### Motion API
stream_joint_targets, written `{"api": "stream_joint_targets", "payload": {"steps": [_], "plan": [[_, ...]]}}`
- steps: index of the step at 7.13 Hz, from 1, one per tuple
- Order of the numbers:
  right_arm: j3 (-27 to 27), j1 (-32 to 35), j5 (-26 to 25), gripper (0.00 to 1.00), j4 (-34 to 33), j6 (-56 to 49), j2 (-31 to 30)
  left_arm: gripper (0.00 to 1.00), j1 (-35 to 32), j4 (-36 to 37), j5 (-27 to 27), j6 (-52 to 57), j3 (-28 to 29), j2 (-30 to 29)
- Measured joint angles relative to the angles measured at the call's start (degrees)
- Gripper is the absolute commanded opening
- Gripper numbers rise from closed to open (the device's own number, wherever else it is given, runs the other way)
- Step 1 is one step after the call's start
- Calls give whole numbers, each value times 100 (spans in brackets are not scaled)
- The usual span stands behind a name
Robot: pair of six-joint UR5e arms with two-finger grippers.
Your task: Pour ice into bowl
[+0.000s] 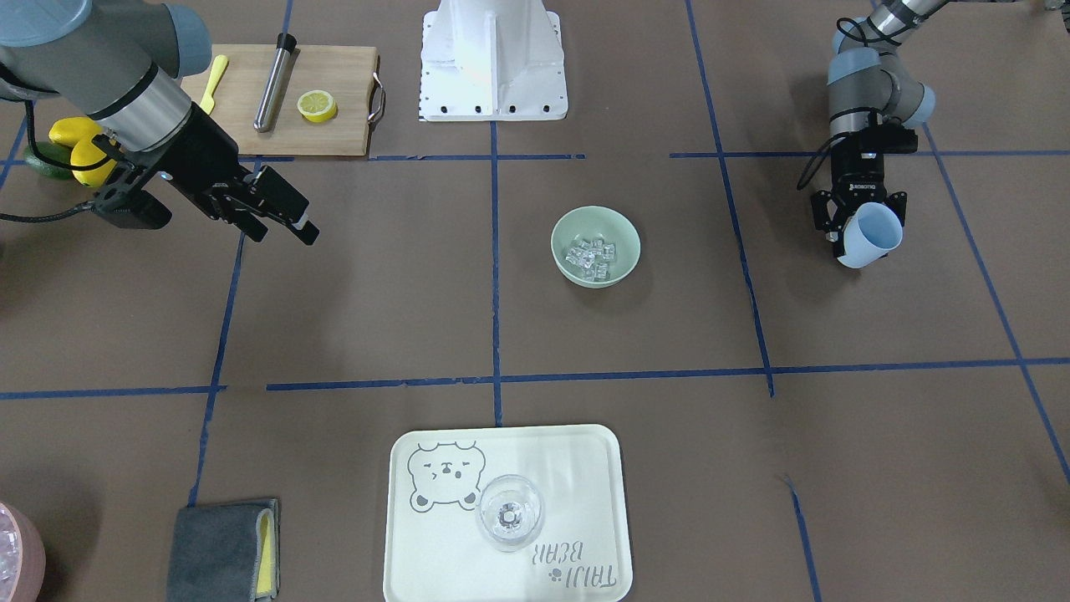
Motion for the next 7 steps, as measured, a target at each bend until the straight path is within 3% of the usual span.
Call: {"api": "stream_joint_targets", "payload": {"steps": [2, 4, 5, 6, 7], "plan": [[-3, -6, 0, 100, 0, 5, 3, 5, -19, 4, -63, 1, 41, -19], [-2, -9, 0, 100, 0, 6, 4, 22, -31, 9, -129, 1, 58, -22], [0, -9, 0, 100, 0, 6, 4, 47, -34, 10, -147, 1, 61, -22], [5, -9, -2, 100, 0, 12, 4, 87, -35, 9, -165, 3, 61, -22], [8, -9, -6, 100, 0, 24, 4, 100, -39, 7, -216, 34, 53, -20]]}}
